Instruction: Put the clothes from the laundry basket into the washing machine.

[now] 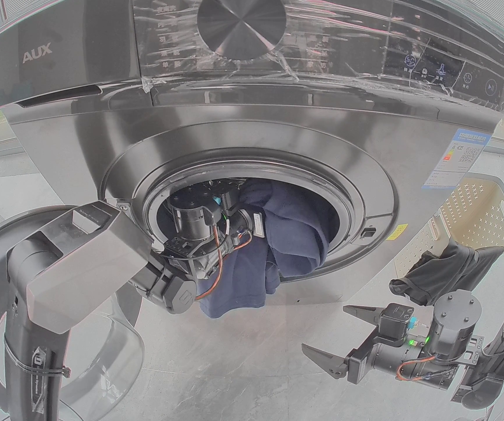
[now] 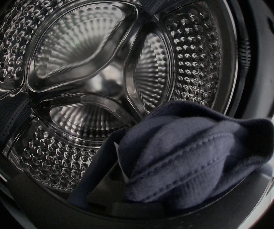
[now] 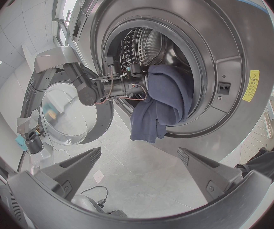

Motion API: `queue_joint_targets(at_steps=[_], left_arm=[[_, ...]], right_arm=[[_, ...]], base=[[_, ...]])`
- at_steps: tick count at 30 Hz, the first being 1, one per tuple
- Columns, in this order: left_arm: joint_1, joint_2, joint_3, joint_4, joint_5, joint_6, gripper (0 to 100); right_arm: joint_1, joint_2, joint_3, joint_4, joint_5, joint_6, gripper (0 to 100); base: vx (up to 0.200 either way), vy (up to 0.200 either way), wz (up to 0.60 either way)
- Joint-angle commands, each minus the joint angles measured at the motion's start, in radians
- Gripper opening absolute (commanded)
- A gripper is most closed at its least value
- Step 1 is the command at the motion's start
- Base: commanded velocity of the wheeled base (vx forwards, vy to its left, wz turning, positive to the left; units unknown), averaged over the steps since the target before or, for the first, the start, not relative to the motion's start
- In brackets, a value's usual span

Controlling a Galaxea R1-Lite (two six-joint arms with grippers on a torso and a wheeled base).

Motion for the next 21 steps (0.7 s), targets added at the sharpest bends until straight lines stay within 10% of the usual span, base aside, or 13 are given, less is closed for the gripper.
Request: queue_joint_targets(at_steps=[1, 16, 17, 21], left_arm=[[0.021, 0.055, -0.122, 0.056, 0.009, -0.02, 0], [0.052, 0.124, -0.329, 0.123, 0.101, -0.097, 0], [0.052, 0.122, -0.329, 0.123, 0.103, -0.103, 100], [0.041, 0.118, -0.312, 0.138, 0.103, -0.132, 100]], right_arm=[[0.004, 0.008, 0.0, 0.0, 0.0, 0.001, 100], [0.02, 0.016, -0.008, -0.002, -0.002, 0.002, 100], [0.02, 0.016, -0.008, -0.002, -0.002, 0.002, 100], [0.02, 0.017, -0.008, -0.002, -0.002, 0.002, 100]], base=[[0.0, 0.0, 0.0], [0.0, 0.0, 0.0], [0.0, 0.0, 0.0], [0.0, 0.0, 0.0]])
